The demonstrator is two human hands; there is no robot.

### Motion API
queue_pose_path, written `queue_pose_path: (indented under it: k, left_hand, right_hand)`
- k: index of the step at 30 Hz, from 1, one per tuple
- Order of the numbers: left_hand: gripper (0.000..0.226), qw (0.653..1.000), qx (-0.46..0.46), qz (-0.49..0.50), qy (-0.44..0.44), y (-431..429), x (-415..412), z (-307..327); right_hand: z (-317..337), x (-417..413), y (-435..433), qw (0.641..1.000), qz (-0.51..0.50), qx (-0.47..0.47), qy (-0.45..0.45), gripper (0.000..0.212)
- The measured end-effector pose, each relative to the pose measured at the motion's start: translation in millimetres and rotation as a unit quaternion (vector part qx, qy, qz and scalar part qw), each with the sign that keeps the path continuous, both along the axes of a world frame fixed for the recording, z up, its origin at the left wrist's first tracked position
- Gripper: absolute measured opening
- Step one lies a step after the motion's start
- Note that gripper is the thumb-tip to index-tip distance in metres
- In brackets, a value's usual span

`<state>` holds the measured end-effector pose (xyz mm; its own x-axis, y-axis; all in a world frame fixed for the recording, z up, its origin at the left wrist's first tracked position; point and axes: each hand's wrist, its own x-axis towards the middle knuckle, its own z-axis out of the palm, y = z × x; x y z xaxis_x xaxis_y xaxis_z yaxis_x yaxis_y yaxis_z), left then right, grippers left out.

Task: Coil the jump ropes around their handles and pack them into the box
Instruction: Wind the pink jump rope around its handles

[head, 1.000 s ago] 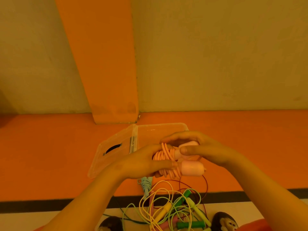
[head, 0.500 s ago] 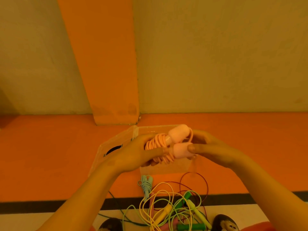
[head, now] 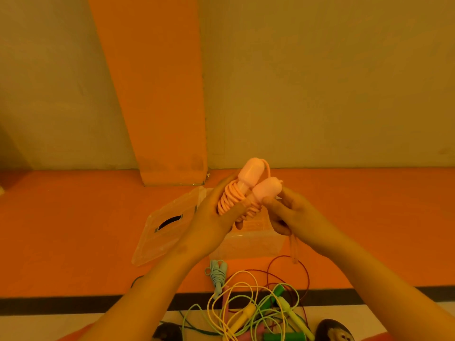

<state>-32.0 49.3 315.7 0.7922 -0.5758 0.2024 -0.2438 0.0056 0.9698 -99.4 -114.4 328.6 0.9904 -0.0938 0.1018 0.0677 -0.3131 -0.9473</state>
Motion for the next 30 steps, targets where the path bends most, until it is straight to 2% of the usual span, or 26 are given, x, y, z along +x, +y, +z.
queue_pose_path:
  k: [5,7,10,13,15,18,22,25,30]
  left_hand:
    - [0.028,0.997,-0.067,0.005,0.036,-6.7,-5.5,3.8]
    - [0.022,0.995,-0.076,0.018,0.055,-7.9,-4.6,3.4]
    - [0.020,0.996,-0.058,0.047,0.046,-10.4,-1.2,-3.3]
    - [0.019,0.996,-0.037,0.074,0.030,-14.8,2.9,-10.5]
    - [0.022,0.997,-0.010,0.073,0.003,-16.5,3.6,-11.4]
    - [0.022,0.998,0.001,0.057,-0.007,-17.1,1.5,-9.4]
    - [0.013,0.997,-0.027,0.035,0.065,-15.6,-1.0,-6.4]
    - [0.015,0.993,-0.048,0.002,0.105,-16.0,-3.0,-5.1]
    - [0.025,0.991,-0.073,-0.021,0.106,-18.7,-11.0,-2.3]
  right_hand:
    - [-7.6,2.2,7.7,0.992,0.027,0.122,0.037,0.028]
    - [-12.3,6.1,9.2,0.993,0.011,0.112,0.037,0.029]
    - [-13.0,12.1,8.4,0.998,-0.045,-0.033,0.011,0.030]
    - [-10.2,14.0,6.3,0.975,-0.060,-0.215,-0.002,0.029]
    - [-8.9,12.2,3.8,0.965,-0.059,-0.256,0.011,0.026]
    - [-11.2,9.0,-4.1,0.975,-0.049,-0.215,0.022,0.022]
    - [-15.1,8.5,-11.2,0.994,-0.028,-0.108,0.014,0.022]
    - [-14.9,10.4,-13.7,0.990,-0.067,-0.126,0.007,0.028]
    - [-20.1,11.7,-12.3,0.988,-0.080,-0.134,-0.001,0.033]
